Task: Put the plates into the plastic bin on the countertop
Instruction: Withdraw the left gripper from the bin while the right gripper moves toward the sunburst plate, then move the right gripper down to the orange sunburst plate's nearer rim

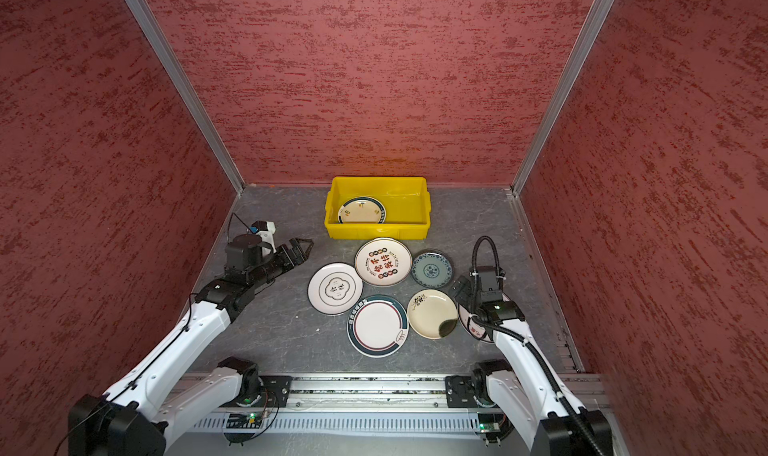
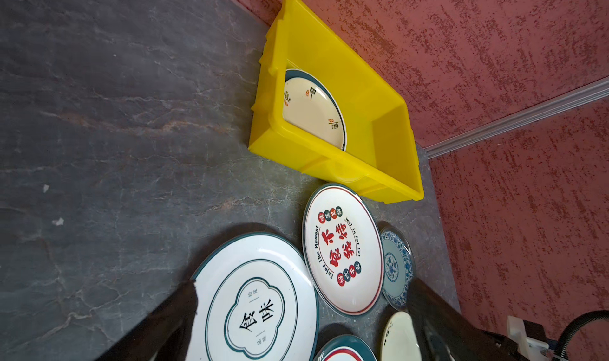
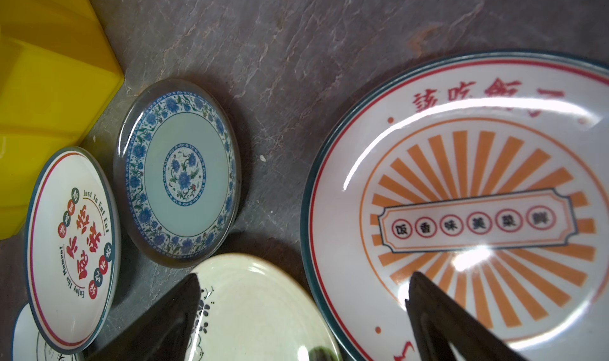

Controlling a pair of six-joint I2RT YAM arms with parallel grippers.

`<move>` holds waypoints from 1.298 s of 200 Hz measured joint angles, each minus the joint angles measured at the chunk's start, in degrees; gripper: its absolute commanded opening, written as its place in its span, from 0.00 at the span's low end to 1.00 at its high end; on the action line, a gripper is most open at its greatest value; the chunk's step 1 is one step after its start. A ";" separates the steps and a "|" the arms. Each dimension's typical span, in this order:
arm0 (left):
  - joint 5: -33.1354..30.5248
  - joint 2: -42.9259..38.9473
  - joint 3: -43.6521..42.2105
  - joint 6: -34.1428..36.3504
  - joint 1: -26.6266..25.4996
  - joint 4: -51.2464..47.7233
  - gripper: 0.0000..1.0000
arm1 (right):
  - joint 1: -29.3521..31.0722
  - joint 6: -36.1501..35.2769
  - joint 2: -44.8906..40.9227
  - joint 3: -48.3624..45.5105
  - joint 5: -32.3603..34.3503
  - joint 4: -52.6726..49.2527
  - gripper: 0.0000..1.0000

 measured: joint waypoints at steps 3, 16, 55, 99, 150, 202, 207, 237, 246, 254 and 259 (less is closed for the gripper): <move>0.17 -0.17 -0.20 -0.17 0.07 0.02 0.99 | -0.04 -0.09 0.04 0.00 0.00 0.13 0.99; 1.07 -1.27 -1.03 -0.48 0.28 0.04 0.99 | -0.26 -0.42 0.20 0.00 0.04 0.61 0.99; 2.91 -4.42 -2.62 -0.72 0.37 -0.17 0.99 | -1.03 -1.27 0.68 -1.05 0.02 3.54 0.99; 3.34 -6.32 -4.33 -0.17 0.57 0.24 0.99 | -1.51 -1.46 5.05 -1.36 -0.26 7.26 0.99; 6.47 -5.35 -7.08 0.50 1.29 6.45 0.99 | -1.88 -1.73 9.94 -1.31 -1.75 11.08 0.99; 10.86 -3.04 -11.13 1.05 1.92 14.60 0.99 | -2.14 -1.97 13.14 0.46 -0.85 16.24 0.99; 11.28 -3.02 -11.76 0.85 1.97 15.37 0.99 | -2.14 -2.19 13.40 0.68 -0.72 16.76 0.99; 13.18 -1.90 -13.46 0.44 2.64 16.96 0.99 | -2.19 -3.45 16.22 3.32 1.07 19.21 0.99; 13.55 -1.64 -13.46 0.37 2.91 17.29 0.99 | -2.21 -3.91 17.33 4.37 1.53 19.50 0.99; 13.75 -1.51 -13.46 0.37 3.04 17.64 0.99 | -2.25 -4.24 18.12 5.09 1.70 19.69 0.99; 13.86 -1.49 -13.46 0.37 3.08 17.77 0.99 | -2.29 -4.37 18.49 5.44 1.88 19.74 0.99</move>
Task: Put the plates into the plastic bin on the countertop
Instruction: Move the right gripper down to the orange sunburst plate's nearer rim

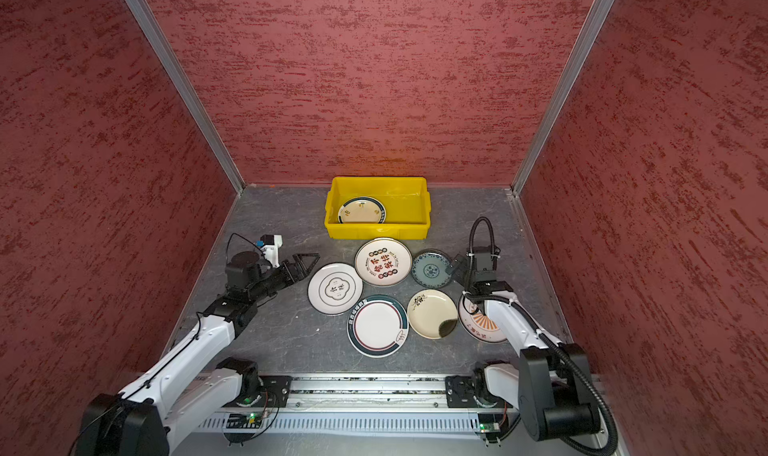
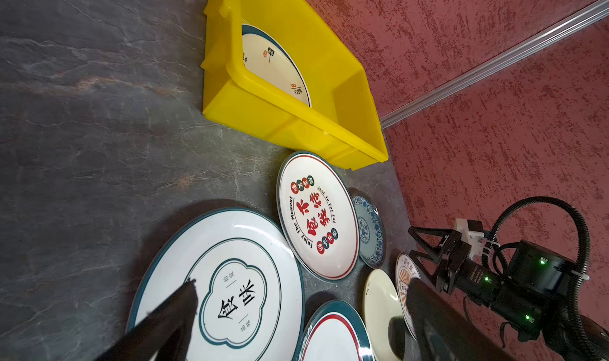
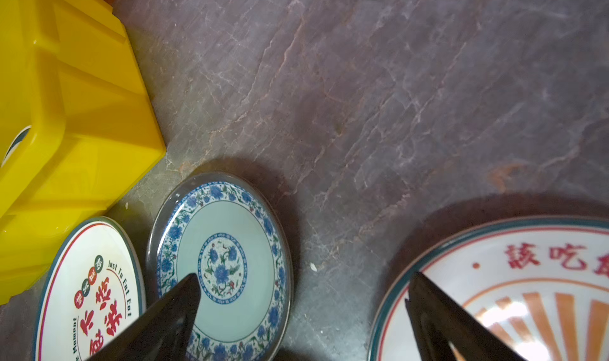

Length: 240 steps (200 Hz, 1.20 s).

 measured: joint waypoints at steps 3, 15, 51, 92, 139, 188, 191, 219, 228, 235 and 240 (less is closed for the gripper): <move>0.02 0.00 0.00 0.00 0.02 0.07 0.99 | 0.00 -0.02 0.15 0.13 0.09 0.04 0.99; 0.17 0.00 0.00 0.00 0.04 0.26 0.99 | -0.11 -0.15 0.63 0.52 0.42 0.02 0.99; 0.79 -0.04 0.00 -0.02 0.17 0.50 0.99 | -0.33 0.39 0.55 0.50 1.16 -0.98 0.99; 1.49 -0.17 0.00 -0.02 0.61 0.90 0.99 | -0.55 3.30 -2.91 -2.27 1.22 -1.03 0.99; 3.82 -0.35 -0.20 0.00 0.68 3.69 0.99 | -0.96 5.14 -2.14 -4.26 1.03 -0.98 0.99; 5.55 -0.31 -0.83 0.02 0.68 5.81 0.99 | -1.70 5.55 1.29 -4.66 -0.37 0.83 0.99; 5.57 -0.31 -0.83 0.02 0.68 5.86 0.99 | -1.73 5.55 1.55 -4.66 -0.44 0.98 0.99; 5.77 -0.31 -0.83 0.04 0.68 6.25 0.99 | -2.19 5.51 3.58 -4.63 -0.87 3.76 0.99; 5.77 -0.31 -0.83 0.04 0.68 6.25 0.99 | -2.36 5.53 4.31 -4.57 -1.03 4.61 0.99; 5.77 -0.31 -0.83 0.04 0.68 6.25 0.99 | -2.47 5.51 5.09 -4.48 -1.22 5.35 0.99; 5.77 -0.31 -0.83 0.07 0.68 6.25 0.99 | -2.47 5.38 5.66 -4.24 -1.27 5.92 0.99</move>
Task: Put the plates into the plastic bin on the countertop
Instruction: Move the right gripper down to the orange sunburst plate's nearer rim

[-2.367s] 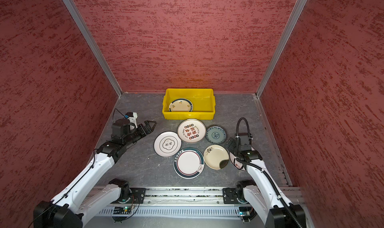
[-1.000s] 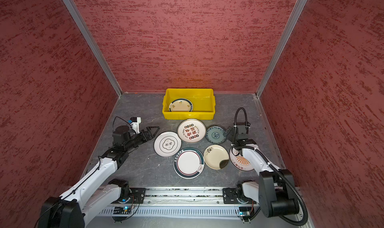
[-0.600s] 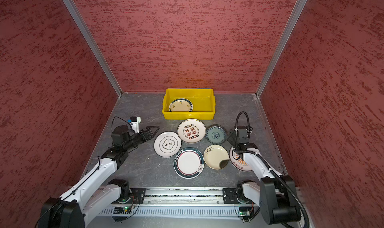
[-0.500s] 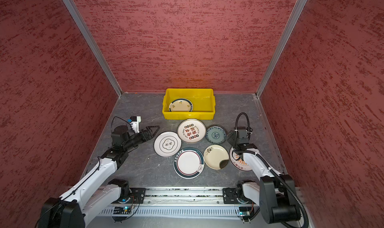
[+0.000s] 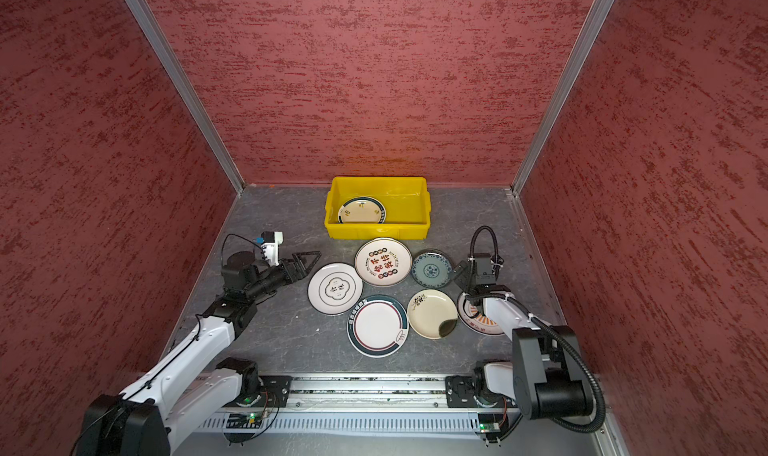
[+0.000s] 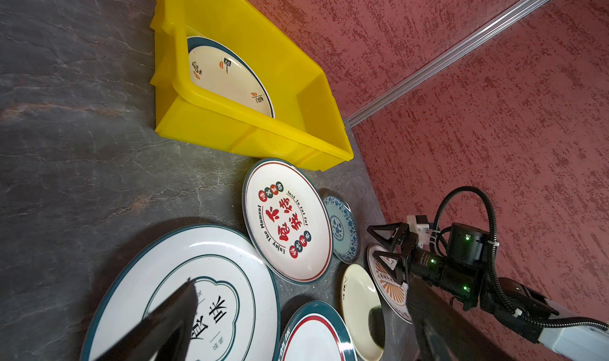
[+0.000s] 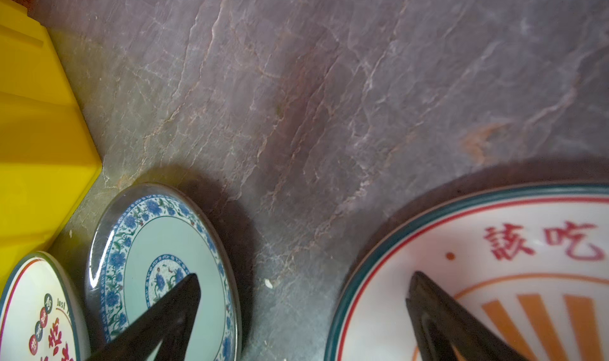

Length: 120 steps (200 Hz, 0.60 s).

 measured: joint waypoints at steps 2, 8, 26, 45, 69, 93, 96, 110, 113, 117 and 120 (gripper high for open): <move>0.00 0.00 0.00 -0.02 0.00 0.00 0.99 | -0.02 -0.02 0.13 0.09 -0.07 0.11 0.99; 0.00 0.00 0.00 0.00 0.00 0.00 0.99 | -0.11 -0.09 0.85 0.59 -0.28 0.76 0.99; 0.00 0.00 0.00 0.00 0.00 -0.02 0.99 | -0.33 -0.31 3.30 2.16 -0.81 2.10 0.99; 0.00 0.00 0.00 0.02 0.00 -0.02 0.99 | -0.44 -0.52 5.79 3.91 -1.29 3.43 0.99; -0.02 0.00 0.00 0.24 0.00 -0.07 0.99 | -0.63 -0.76 8.98 6.27 -2.10 4.79 0.99; -0.04 0.00 0.00 0.44 0.02 -0.15 0.99 | -0.74 -0.85 11.85 8.46 -3.02 6.36 0.99; -0.04 0.00 0.00 0.44 0.02 -0.15 0.99 | -0.74 -0.87 12.13 8.74 -3.13 6.47 0.99; -0.09 0.00 0.00 0.46 0.04 -0.24 0.99 | -0.85 -0.98 13.99 10.36 -3.65 7.02 0.99; -0.09 0.00 0.00 0.46 0.04 -0.26 0.99 | -0.90 -1.03 14.51 10.80 -3.93 7.15 0.99; -0.11 0.00 0.00 0.48 0.04 -0.26 0.99 | -0.98 -1.01 15.02 11.34 -4.26 7.32 0.99; -0.11 0.00 0.00 0.50 0.04 -0.26 0.99 | -1.05 -1.07 15.56 11.80 -4.66 7.43 0.99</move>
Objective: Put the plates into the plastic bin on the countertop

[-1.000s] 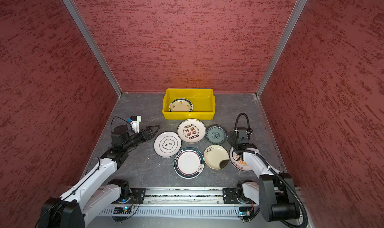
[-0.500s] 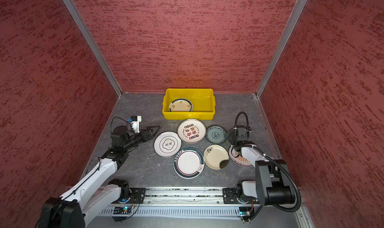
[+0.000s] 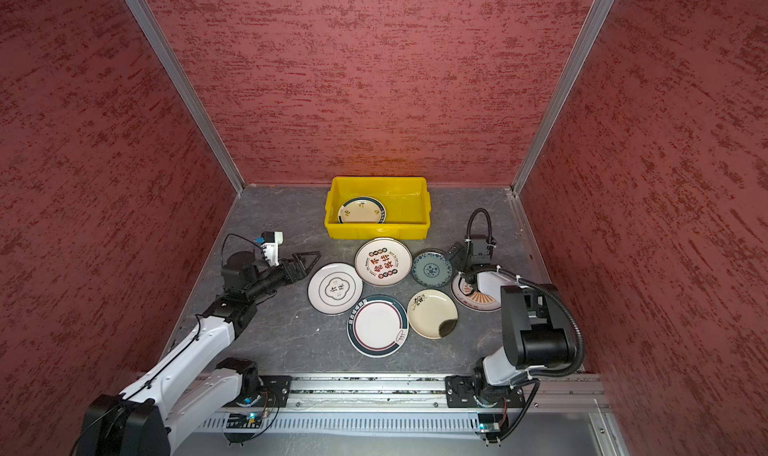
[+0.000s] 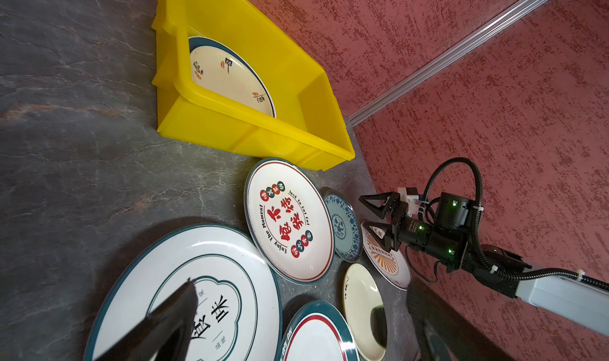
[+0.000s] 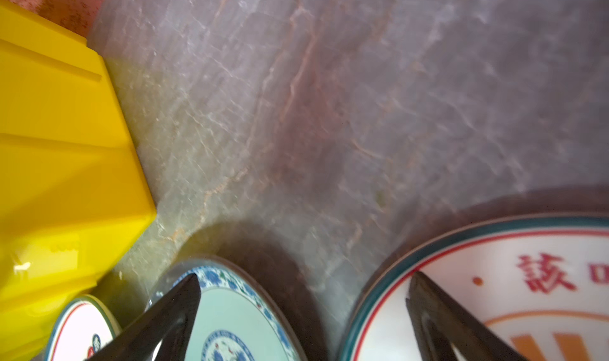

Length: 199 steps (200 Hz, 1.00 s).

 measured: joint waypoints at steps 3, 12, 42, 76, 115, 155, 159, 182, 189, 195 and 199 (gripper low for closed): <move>0.00 0.00 0.00 0.02 0.00 0.00 0.99 | -0.09 -0.02 0.39 0.46 -0.35 0.11 0.99; -0.15 0.00 0.00 0.15 0.00 -0.02 0.99 | -0.33 -0.20 1.99 2.05 -1.57 0.39 0.99; -0.33 0.00 0.00 0.61 0.07 -0.55 0.99 | -0.59 -1.73 6.51 7.17 -3.28 -0.07 0.99; -0.39 0.00 0.00 1.03 0.22 -1.40 0.99 | -1.22 -3.26 9.09 10.25 -4.00 -0.61 0.99; -0.44 0.00 0.00 1.03 0.28 -1.90 1.00 | -2.05 -3.78 9.33 10.64 -6.45 -0.61 0.99; -0.44 0.00 0.00 1.03 0.28 -1.97 1.00 | -2.49 -4.52 8.09 10.64 -8.57 -1.66 0.99; -0.44 0.00 0.00 1.03 0.28 -1.97 0.99 | -2.60 -4.63 7.65 10.64 -8.72 -1.92 0.99; -0.44 -0.02 0.00 1.03 0.28 -1.97 0.99 | -3.10 -4.85 4.59 10.43 -9.92 -3.13 0.99; -0.44 -0.02 0.00 1.03 0.28 -1.97 0.99 | -3.37 -4.85 3.48 10.23 -10.23 -3.45 0.99; -0.44 -0.02 0.00 1.03 0.28 -1.97 0.99 | -3.63 -4.87 2.58 10.08 -10.38 -3.69 0.99; -0.44 0.00 0.00 1.03 0.28 -1.97 0.99 | -3.85 -4.92 1.92 9.92 -10.54 -3.85 0.99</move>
